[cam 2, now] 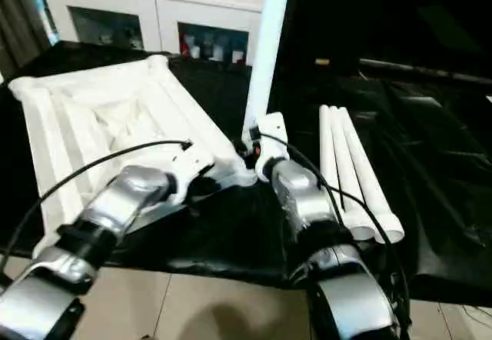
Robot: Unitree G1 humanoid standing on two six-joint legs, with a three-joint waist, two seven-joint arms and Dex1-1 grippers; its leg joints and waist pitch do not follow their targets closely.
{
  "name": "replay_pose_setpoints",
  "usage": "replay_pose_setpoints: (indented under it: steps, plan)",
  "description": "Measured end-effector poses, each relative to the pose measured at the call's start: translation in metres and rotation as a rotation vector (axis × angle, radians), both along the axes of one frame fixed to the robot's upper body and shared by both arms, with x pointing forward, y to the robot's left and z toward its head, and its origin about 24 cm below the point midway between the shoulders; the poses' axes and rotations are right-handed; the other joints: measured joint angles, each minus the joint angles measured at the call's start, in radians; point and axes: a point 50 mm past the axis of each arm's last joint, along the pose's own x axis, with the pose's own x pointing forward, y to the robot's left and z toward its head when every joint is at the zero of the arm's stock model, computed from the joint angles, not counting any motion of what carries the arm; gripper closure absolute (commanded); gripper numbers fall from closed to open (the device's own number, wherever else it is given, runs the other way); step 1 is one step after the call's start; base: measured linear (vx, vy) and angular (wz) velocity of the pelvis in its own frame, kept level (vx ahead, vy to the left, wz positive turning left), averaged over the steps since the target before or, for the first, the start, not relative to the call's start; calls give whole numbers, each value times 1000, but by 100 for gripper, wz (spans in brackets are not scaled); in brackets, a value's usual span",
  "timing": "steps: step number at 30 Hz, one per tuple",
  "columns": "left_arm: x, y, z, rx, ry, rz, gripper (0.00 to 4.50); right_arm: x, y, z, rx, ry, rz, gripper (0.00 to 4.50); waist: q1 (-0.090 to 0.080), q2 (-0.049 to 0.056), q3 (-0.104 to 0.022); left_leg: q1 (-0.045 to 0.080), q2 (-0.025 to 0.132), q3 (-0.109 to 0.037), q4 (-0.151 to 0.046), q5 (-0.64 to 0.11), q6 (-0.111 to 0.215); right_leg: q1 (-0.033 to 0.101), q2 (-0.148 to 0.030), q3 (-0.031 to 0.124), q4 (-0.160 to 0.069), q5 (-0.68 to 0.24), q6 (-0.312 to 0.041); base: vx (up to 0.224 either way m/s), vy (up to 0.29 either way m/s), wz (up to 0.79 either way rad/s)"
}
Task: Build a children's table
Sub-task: Rotate leg to tighten
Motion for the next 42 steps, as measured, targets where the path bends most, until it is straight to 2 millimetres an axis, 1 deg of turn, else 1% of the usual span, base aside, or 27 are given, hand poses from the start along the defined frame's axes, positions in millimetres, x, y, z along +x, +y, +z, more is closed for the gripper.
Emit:
replay_pose_setpoints:
  steps: [3, 8, 14, 17, 18, 20, 22, 23, 25, 26, 27, 28, 30, 31, 33, 34, 36, 38, 39, 42]
  plan:
    - [0, -9, 3, -4, 10, 40, 450, 5, 4, 2, 15, 19, -60, 262, -7, -4, -1, -2, -3, 0, 0, 0, 0, 1, -6, -3, 2, 0, 0, 0, 0, 0]
    - [0, -14, 4, -1, 8, 64, 450, 8, 7, 4, 22, 21, -92, 262, -8, -15, -6, -3, -3, 1, 0, -2, 4, -1, -6, -3, 4, 4, -6, 0, 0, 0]
    - [2, -11, 5, 3, 1, 76, 450, 10, 9, 6, 21, 19, -93, 262, -7, -23, -11, -1, -2, 2, -3, -3, 5, -2, -6, -2, 5, 20, -7, 0, 0, 0]
    - [2, -10, 7, -1, -5, 82, 450, 12, 10, 8, 16, 4, -85, 262, -7, -24, -12, -2, -2, 3, -9, -3, 4, -7, -6, -2, 5, 21, -8, 0, 0, 0]
    - [2, -10, 7, -2, -6, 83, 450, 12, 10, 8, 17, 2, -85, 227, -6, -24, -12, -2, -2, 3, -10, -3, 4, -7, -6, -2, 5, 23, -8, 0, 0, 0]
    - [3, -9, 8, -4, -8, 83, 450, 12, 10, 8, 17, 9, -87, 192, -6, -24, -12, -2, -2, 4, -11, -3, 4, -8, -6, -2, 6, 27, -8, 0, 0, 0]
    - [3, -10, 9, -11, -10, 78, 450, 8, 8, -3, 18, 51, -90, 183, -3, -23, -11, -6, -2, 5, -12, -3, 4, -12, -6, -2, 6, 33, -14, 0, 0, 0]
    - [3, -11, 11, -13, -15, 75, 450, 9, 7, -1, 23, 49, -85, 159, -1, -21, -10, -8, -1, 8, -12, -3, 4, -14, -6, -1, 7, 35, -14, 0, 0, 0]
    - [3, -11, 12, -14, -18, 71, 450, 10, 6, 0, 24, 49, -80, 145, 1, -21, -10, -10, 0, 8, -12, -3, 4, -16, -5, -1, 7, 35, -14, 0, 0, 0]
    - [4, -11, 12, -14, -20, 69, 450, 10, 6, -1, 23, 59, -74, 145, 2, -20, -10, -10, 1, 9, -12, -2, 4, -17, -5, -1, 7, 35, -14, 0, 0, 0]
    - [4, -10, 12, -15, -23, 67, 450, 9, 6, -3, 24, 73, -67, 131, 3, -20, -10, -10, 1, 10, -12, -2, 4, -17, -5, -1, 7, 35, -14, 0, 0, 0]
    - [4, -10, 13, -16, -26, 65, 450, 9, 6, -3, 29, 78, -61, 131, 4, -19, -9, -11, 1, 10, -12, -2, 4, -18, -5, -1, 7, 35, -14, 0, 0, 0]
    - [5, -8, 14, -15, -34, 57, 450, 10, 2, -2, 33, 81, -30, 102, 8, -17, -8, -13, 2, 13, -12, -2, 4, -20, -5, -1, 7, 35, -14, 0, 0, 0]
    - [5, -7, 14, -13, -41, 54, 450, 10, 0, -2, 35, 90, -11, 99, 9, -16, -7, -14, 2, 13, -12, -2, 4, -21, -5, -1, 7, 35, -14, 0, 0, 0]
    - [6, -4, 17, -14, -51, 45, 450, 9, -3, -2, 48, 102, 42, 84, 10, -13, -4, -18, 3, 17, -11, -2, 4, -26, -5, 1, 9, 36, -14, 0, 0, 0]
    - [6, -3, 18, -15, -52, 39, 450, 8, -4, 0, 54, 100, 71, 84, 13, -12, -4, -20, 4, 20, -11, -2, 5, -29, -6, 2, 11, 35, -14, 0, 0, 0]
    - [6, 1, 20, -16, -64, 16, 450, 6, -13, 5, 47, 81, 163, 53, 20, -11, -3, -23, 7, 25, -10, 2, 11, -36, -6, 2, 15, 34, -14, 0, 0, 0]
    - [6, 6, 21, -13, -70, -5, 450, 0, -21, 7, 16, 60, 266, 48, 23, -10, -3, -23, 7, 26, -9, 2, 11, -38, -6, 2, 20, 32, -16, 0, 0, 0]
    - [6, 9, 21, -14, -71, -19, 450, -3, -26, 7, -2, 53, 307, 28, 26, -9, -2, -23, 8, 26, -9, 2, 11, -38, -6, 2, 21, 31, -16, 0, 0, 0]
    - [4, 14, 20, -20, -69, -59, 450, -14, -38, 7, -60, 46, 418, 16, 29, -4, 1, -22, 8, 27, -9, 2, 11, -38, -6, 2, 22, 31, -16, 0, 0, 0]
